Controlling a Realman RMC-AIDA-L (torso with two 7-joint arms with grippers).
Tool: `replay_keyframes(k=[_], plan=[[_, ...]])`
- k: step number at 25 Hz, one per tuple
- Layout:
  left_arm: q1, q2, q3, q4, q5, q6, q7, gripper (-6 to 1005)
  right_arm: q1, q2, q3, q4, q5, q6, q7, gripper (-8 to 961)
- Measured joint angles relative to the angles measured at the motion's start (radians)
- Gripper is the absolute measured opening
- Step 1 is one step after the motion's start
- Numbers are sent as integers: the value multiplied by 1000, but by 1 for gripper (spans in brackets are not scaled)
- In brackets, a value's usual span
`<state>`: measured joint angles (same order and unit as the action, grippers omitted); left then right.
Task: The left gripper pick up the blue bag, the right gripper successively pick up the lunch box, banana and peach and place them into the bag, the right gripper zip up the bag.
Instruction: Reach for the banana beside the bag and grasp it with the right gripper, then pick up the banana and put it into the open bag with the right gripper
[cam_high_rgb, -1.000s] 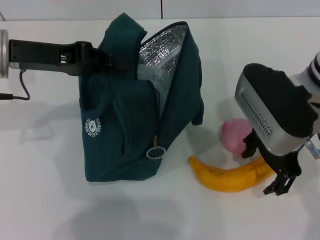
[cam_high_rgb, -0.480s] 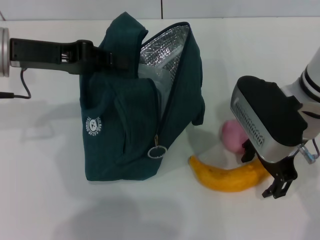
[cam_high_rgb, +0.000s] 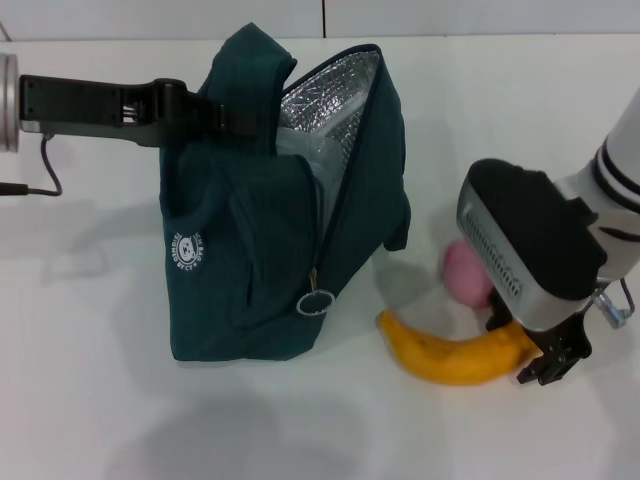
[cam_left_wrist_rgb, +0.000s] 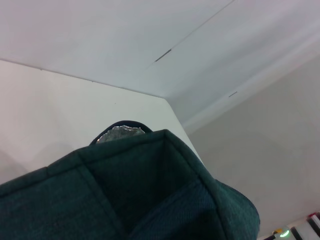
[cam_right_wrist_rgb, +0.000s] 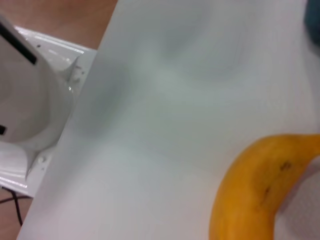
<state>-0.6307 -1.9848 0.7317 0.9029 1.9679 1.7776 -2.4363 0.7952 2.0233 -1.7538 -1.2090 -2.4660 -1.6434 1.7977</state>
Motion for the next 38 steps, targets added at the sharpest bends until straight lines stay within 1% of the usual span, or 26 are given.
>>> replay_keyframes(k=[3, 6, 9, 12, 13, 17, 20, 21, 23, 25, 26, 27, 29, 30, 32, 34, 36, 38], plan=[[-2, 0, 0, 0, 0, 0, 2, 30, 4, 0, -24, 3, -12, 0, 7, 660], [0, 0, 0, 3, 0, 0, 3, 30, 5, 1, -21, -3, -16, -4, 12, 581], [3, 2, 0, 5, 0, 1, 3, 30, 7, 1, 10, -21, -6, -24, 13, 501], [3, 3, 0, 6, 0, 2, 3, 30, 9, 0, 65, -49, 31, -92, 6, 431], [3, 3, 0, 6, 0, 2, 3, 30, 10, 0, 88, -59, 56, -126, 4, 408], [2, 3, -3, 4, 0, 2, 3, 30, 22, -5, 223, -91, 183, -284, -2, 411], [2, 4, -4, 0, 0, 2, 3, 30, 36, -7, 379, -96, 308, -436, -3, 413], [2, 4, -4, 0, 0, 2, 3, 30, 37, -8, 422, -93, 348, -467, 0, 413], [4, 2, -4, 0, 0, 2, 3, 30, 36, -16, 511, -81, 433, -499, 8, 415], [7, 2, -4, -1, 0, 2, 3, 30, 31, -35, 601, -41, 531, -502, 24, 416], [8, 2, -5, -1, 0, 1, 2, 30, 30, -50, 674, 13, 598, -503, 40, 417], [9, 1, -6, -1, 0, 2, 1, 30, 31, -56, 709, 50, 630, -502, 48, 417], [9, 0, -6, -2, 0, 1, 1, 30, 35, -75, 809, 164, 713, -493, 63, 419], [9, 0, -6, -2, 0, 1, 1, 30, 37, -82, 854, 229, 747, -483, 67, 419], [10, 0, -5, -2, 0, 1, 2, 30, 36, -87, 936, 336, 793, -450, 68, 421], [11, 0, -4, -3, 2, 1, 3, 30, 25, -81, 976, 406, 829, -405, 57, 422], [11, 0, -4, -3, 6, 1, 5, 30, 13, -63, 989, 454, 869, -354, 35, 424], [13, 0, -3, -3, 8, 1, 7, 30, -2, -31, 988, 487, 910, -278, 1, 425]])
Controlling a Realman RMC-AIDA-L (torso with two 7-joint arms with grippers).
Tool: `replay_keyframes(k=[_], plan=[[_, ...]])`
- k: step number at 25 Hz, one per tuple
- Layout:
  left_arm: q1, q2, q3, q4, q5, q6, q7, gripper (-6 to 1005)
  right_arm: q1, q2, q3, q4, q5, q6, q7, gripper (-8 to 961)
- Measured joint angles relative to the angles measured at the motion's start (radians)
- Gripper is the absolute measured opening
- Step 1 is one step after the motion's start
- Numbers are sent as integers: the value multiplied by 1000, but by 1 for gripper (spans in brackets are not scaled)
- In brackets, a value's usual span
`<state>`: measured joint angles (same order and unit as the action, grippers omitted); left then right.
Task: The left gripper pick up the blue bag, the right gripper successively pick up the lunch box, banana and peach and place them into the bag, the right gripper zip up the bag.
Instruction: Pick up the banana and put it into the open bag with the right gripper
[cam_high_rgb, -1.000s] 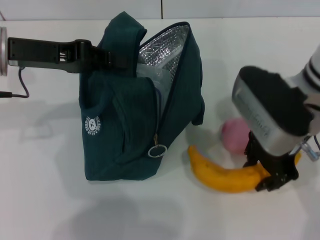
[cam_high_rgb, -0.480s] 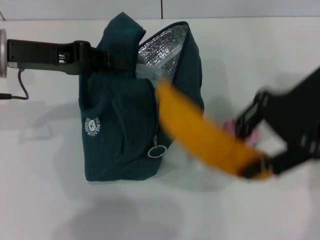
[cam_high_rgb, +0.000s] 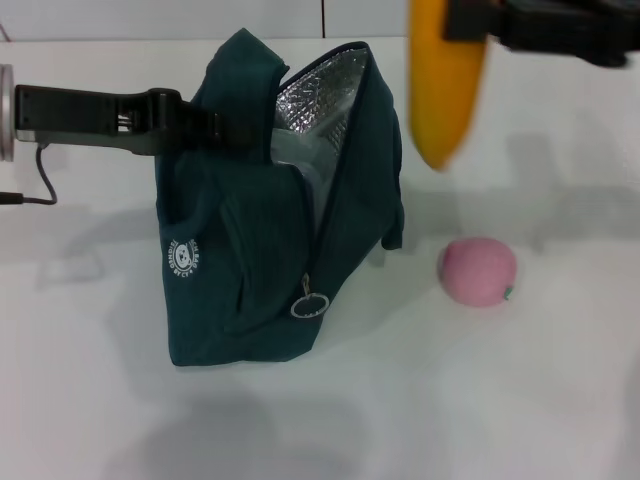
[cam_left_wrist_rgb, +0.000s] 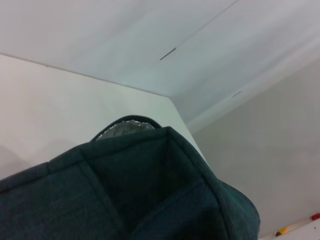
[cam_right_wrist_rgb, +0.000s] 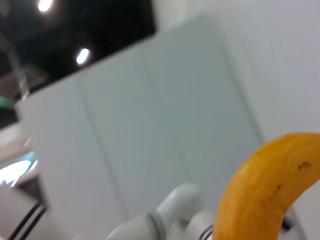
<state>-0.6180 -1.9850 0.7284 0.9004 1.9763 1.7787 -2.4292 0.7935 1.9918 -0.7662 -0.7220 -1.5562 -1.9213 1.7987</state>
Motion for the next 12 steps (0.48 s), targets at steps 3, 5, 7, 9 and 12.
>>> replay_keyframes(k=[3, 5, 7, 9, 12], plan=[[1, 0, 3, -6, 1, 0, 4, 30, -5, 33, -50, 56, 36, 100, -70, 427], [0, 0, 3, -11, 1, 0, 8, 30, 0, 33, -88, 95, 66, 132, -102, 428], [-3, 0, 3, -15, 1, 0, 10, 30, 10, 32, -234, 199, 178, 248, -215, 430], [-3, 0, 3, -22, 1, 0, 12, 30, 13, 34, -309, 215, 216, 313, -269, 431], [-4, 0, 3, -29, 1, -1, 19, 30, 16, 37, -441, 217, 294, 396, -325, 433]])
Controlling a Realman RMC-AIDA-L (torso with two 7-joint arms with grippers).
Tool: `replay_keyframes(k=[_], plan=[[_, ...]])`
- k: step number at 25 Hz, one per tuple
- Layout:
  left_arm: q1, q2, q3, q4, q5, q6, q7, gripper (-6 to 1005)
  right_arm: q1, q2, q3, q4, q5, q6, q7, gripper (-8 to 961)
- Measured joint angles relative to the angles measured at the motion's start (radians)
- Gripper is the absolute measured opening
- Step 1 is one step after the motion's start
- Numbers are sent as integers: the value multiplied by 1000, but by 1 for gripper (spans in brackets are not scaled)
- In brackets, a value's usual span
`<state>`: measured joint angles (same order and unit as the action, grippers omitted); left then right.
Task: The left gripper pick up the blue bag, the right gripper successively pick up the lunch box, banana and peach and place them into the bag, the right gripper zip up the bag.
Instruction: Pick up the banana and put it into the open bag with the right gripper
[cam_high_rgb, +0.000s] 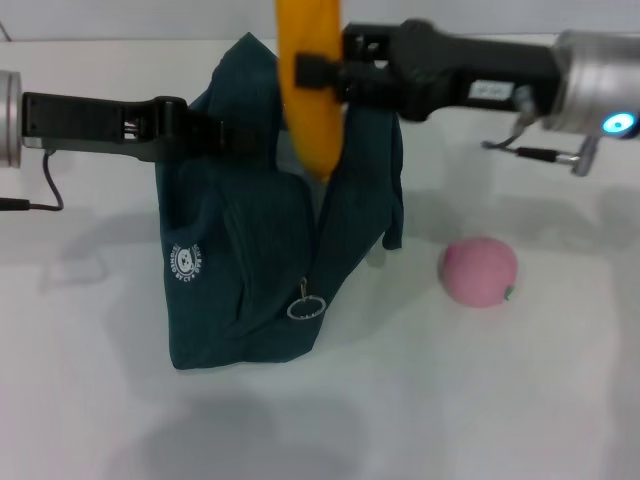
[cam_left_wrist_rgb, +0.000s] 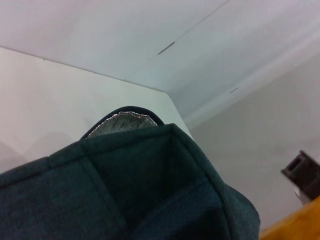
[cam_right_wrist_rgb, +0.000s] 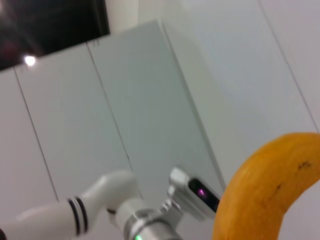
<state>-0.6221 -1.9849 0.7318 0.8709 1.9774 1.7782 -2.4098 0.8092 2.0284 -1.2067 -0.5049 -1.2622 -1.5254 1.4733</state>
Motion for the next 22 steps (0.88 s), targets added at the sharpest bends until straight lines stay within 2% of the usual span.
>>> replay_keyframes(k=[5, 9, 13, 22], plan=[[2, 1, -3, 0, -1, 0, 4, 30, 7, 0, -194, 1, 77, 123, -70, 436], [5, 3, -4, 0, -1, 0, 4, 30, 4, 0, -299, 1, 133, 168, -98, 439], [8, 7, -6, 0, -3, 0, 5, 30, -3, 1, -334, -4, 132, 178, -112, 442], [14, 9, -6, 0, -9, 1, 3, 30, -36, -5, -328, -22, 130, 175, -130, 448]])
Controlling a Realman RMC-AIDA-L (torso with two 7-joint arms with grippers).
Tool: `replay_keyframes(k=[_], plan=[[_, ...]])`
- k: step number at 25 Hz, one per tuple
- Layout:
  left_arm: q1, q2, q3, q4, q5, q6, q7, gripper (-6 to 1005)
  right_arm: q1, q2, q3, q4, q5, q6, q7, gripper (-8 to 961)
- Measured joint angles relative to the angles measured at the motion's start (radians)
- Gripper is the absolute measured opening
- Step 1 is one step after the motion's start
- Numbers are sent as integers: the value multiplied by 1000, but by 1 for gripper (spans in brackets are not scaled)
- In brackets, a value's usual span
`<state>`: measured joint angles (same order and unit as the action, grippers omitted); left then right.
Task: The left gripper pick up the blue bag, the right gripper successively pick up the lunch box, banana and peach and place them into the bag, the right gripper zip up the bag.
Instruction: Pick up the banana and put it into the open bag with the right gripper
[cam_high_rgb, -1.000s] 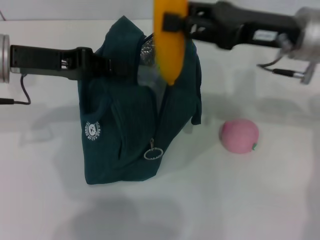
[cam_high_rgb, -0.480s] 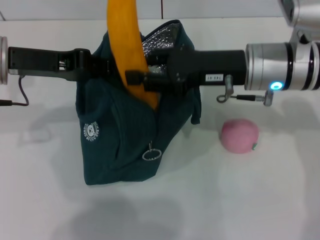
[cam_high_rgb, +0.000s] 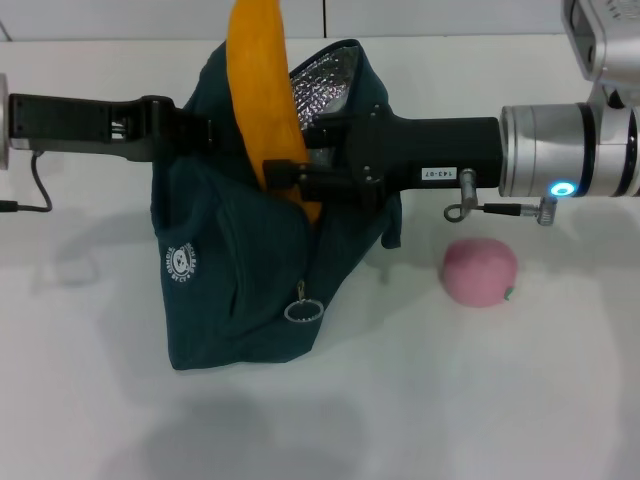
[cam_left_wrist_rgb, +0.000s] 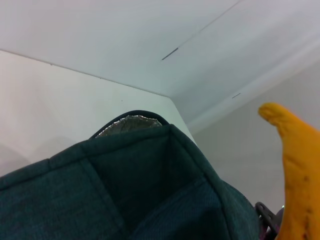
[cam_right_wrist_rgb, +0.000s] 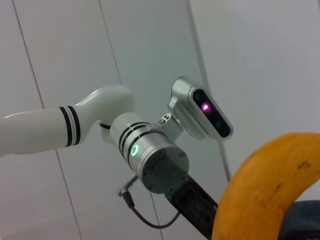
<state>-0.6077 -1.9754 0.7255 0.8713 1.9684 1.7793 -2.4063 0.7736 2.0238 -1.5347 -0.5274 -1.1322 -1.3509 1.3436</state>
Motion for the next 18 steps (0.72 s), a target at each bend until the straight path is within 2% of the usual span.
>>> replay_keyframes(k=[12, 18], plan=[[0, 0, 3, 1, 0, 1, -4, 30, -63, -9, 25, -82, -13, -19, -1, 456], [-5, 1, 6, 0, 0, 1, -5, 31, -57, -11, 26, -82, -28, -17, 5, 659]])
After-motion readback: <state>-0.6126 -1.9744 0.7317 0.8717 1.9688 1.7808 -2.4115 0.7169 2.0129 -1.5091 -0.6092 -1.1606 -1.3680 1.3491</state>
